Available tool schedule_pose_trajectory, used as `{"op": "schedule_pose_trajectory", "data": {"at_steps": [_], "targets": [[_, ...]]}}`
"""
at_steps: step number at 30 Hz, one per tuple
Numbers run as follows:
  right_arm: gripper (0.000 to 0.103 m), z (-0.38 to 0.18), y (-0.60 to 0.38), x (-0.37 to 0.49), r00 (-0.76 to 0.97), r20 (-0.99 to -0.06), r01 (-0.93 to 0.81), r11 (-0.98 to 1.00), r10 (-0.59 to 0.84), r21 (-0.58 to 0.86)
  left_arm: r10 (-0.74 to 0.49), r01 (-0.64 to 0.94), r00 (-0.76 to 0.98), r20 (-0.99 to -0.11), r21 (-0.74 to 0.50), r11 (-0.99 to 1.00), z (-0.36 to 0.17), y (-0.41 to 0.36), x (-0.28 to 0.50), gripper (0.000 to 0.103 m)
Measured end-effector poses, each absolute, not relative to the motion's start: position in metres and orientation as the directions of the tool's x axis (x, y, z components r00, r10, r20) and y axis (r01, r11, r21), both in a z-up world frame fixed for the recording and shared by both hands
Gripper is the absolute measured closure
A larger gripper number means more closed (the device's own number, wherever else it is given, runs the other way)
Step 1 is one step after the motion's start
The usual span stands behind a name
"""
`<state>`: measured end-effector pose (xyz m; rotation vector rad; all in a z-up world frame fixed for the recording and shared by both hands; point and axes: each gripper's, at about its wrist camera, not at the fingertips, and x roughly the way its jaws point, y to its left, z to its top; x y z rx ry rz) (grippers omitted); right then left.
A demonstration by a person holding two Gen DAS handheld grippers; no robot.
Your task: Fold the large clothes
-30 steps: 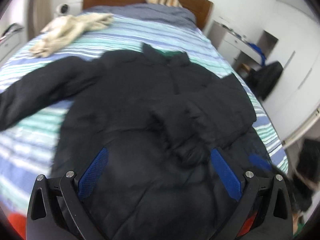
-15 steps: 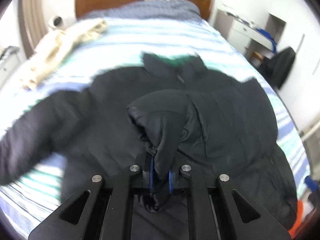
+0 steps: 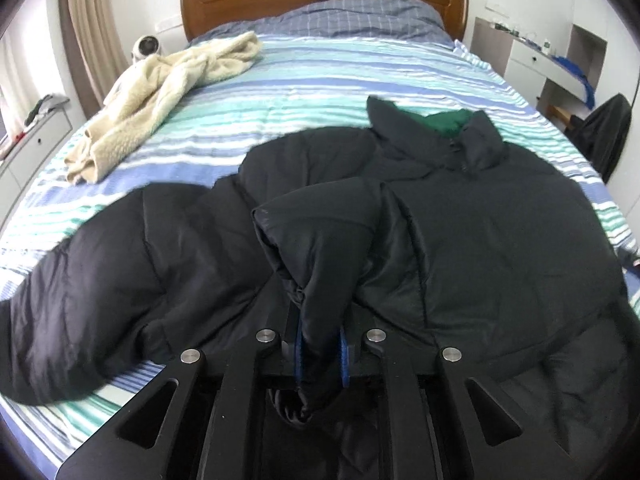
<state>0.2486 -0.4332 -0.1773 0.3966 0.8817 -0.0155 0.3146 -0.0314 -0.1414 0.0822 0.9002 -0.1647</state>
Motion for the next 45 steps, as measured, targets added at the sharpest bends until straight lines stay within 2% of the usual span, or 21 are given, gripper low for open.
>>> {"op": "schedule_pose_trajectory", "data": {"at_steps": [2, 4, 9, 16, 20, 24, 31, 38, 41, 45], "targets": [[0.063, -0.209, -0.432, 0.259, 0.556, -0.814, 0.197, 0.925, 0.168, 0.325, -0.114, 0.175, 0.600, -0.792, -0.009, 0.985, -0.149, -0.027, 0.315, 0.086], [0.063, -0.221, -0.434, 0.261, 0.541, -0.821, 0.205, 0.918, 0.182, 0.339, -0.130, 0.184, 0.594, -0.794, -0.023, 0.983, -0.156, -0.024, 0.315, 0.085], [0.063, -0.207, -0.430, 0.276, 0.469, -0.869, 0.172, 0.949, 0.158, 0.265, -0.122, 0.190, 0.595, -0.795, -0.009, 0.982, -0.166, -0.026, 0.316, 0.083], [0.063, -0.158, -0.457, 0.327, 0.628, -0.765, 0.176, 0.930, 0.146, 0.322, -0.144, 0.177, 0.592, -0.793, -0.047, 0.983, -0.174, -0.021, 0.317, 0.082], [0.063, -0.170, -0.463, 0.350, 0.658, -0.742, 0.188, 0.926, 0.128, 0.327, -0.150, 0.177, 0.592, -0.792, -0.054, 0.983, -0.176, -0.021, 0.316, 0.082], [0.065, -0.210, -0.469, 0.365, 0.588, -0.801, 0.250, 0.915, 0.115, 0.315, -0.151, 0.178, 0.598, -0.787, -0.053, 0.983, -0.178, -0.021, 0.316, 0.081], [0.065, -0.205, -0.456, 0.353, 0.596, -0.798, 0.204, 0.945, 0.086, 0.255, -0.133, 0.178, 0.611, -0.780, -0.028, 0.984, -0.181, -0.024, 0.314, 0.081], [0.064, -0.163, -0.432, 0.290, 0.604, -0.771, 0.051, 0.955, 0.202, 0.291, -0.133, 0.176, 0.613, -0.778, -0.030, 0.984, -0.181, -0.025, 0.314, 0.081], [0.064, -0.168, -0.414, 0.266, 0.560, -0.789, 0.015, 0.949, 0.252, 0.314, -0.130, 0.176, 0.614, -0.778, -0.025, 0.984, -0.181, -0.024, 0.313, 0.081], [0.064, -0.203, -0.403, 0.268, 0.474, -0.853, 0.046, 0.961, 0.219, 0.272, -0.121, 0.176, 0.617, -0.778, -0.013, 0.984, -0.181, -0.026, 0.313, 0.081]]}}
